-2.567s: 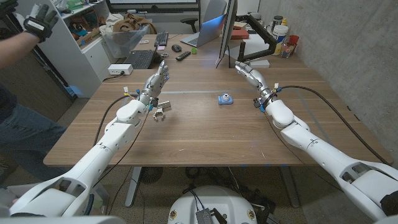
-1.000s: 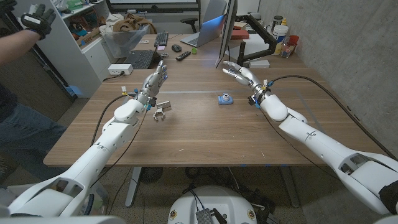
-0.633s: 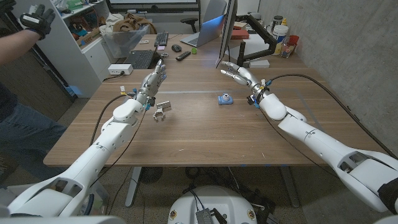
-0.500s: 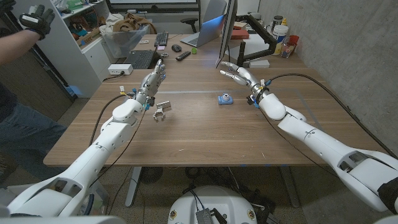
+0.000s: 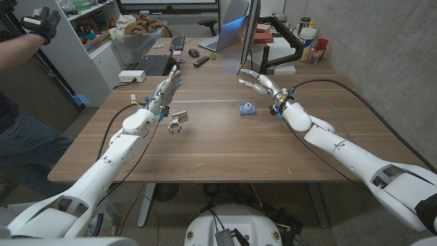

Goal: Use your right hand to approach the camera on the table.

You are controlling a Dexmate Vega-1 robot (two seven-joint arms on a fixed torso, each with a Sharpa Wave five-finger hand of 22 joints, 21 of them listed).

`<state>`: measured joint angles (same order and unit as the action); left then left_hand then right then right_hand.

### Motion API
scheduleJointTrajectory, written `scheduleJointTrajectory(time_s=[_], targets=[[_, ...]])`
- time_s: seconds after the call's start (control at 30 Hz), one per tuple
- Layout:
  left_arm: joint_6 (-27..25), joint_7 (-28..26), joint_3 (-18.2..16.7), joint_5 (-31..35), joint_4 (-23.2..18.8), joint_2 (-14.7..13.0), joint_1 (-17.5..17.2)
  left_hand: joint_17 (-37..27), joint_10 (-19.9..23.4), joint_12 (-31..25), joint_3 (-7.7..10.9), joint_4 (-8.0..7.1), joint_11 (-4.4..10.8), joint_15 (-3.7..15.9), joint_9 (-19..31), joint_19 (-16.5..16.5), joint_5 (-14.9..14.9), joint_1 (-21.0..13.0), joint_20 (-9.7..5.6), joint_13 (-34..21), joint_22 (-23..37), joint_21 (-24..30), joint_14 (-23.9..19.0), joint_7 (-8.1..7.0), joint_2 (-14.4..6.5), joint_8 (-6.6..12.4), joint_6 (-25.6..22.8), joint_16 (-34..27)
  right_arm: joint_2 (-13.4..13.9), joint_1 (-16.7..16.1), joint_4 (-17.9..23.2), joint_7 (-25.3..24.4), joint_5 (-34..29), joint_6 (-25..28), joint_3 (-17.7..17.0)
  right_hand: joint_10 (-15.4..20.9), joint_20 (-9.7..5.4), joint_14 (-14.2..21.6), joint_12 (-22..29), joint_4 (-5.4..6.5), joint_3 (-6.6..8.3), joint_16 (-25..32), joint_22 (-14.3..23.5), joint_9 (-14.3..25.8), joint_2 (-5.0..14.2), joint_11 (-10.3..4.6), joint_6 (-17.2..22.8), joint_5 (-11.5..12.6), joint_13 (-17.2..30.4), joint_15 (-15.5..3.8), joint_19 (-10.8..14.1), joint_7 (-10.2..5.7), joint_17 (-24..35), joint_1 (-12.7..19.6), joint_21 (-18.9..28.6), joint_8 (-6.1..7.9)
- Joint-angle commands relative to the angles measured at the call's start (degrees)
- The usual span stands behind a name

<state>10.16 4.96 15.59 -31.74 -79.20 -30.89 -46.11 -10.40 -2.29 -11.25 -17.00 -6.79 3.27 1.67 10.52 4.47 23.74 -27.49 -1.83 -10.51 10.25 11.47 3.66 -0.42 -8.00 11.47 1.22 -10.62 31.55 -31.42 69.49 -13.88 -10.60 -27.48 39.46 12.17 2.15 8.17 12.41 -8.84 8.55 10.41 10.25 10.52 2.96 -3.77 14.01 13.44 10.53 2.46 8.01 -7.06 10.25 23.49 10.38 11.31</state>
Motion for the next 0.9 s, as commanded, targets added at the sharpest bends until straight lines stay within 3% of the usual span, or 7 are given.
scheduleJointTrajectory(time_s=[0.03,0.9], targets=[[-0.52,-0.52,-0.07,0.19,-0.68,-0.34,-0.32,-0.19,-0.03,-0.20,-0.25,-0.05,0.12,0.23,0.19,0.49,-0.13,-0.57,0.18,-0.33,0.16,-0.02,0.28,0.11,0.10,0.33,-0.29,-0.19,0.44,0.64,0.70,-1.32,-3.79,2.57,1.11,0.06,0.31,-0.20,-0.14,0.14,-0.06,0.07,0.18,0.29,-0.26,0.20,-0.20,0.34,0.15,0.06,-0.47,-0.05,0.29,0.34,0.02,-0.10],[-0.95,-1.51,0.06,0.29,-1.85,-0.40,-0.55,-0.19,0.13,-0.24,-0.22,0.04,0.40,0.34,0.20,0.62,-0.19,-0.85,0.30,-0.33,0.16,-0.03,0.14,0.06,0.11,0.29,-0.42,-0.25,0.73,2.96,1.93,-1.23,-9.33,9.27,4.14,-0.61,0.85,-0.98,-0.38,0.58,-0.12,0.02,0.22,0.31,-0.21,0.51,-0.89,0.43,0.18,0.81,-0.68,0.10,0.37,0.12,0.36,-0.32]])
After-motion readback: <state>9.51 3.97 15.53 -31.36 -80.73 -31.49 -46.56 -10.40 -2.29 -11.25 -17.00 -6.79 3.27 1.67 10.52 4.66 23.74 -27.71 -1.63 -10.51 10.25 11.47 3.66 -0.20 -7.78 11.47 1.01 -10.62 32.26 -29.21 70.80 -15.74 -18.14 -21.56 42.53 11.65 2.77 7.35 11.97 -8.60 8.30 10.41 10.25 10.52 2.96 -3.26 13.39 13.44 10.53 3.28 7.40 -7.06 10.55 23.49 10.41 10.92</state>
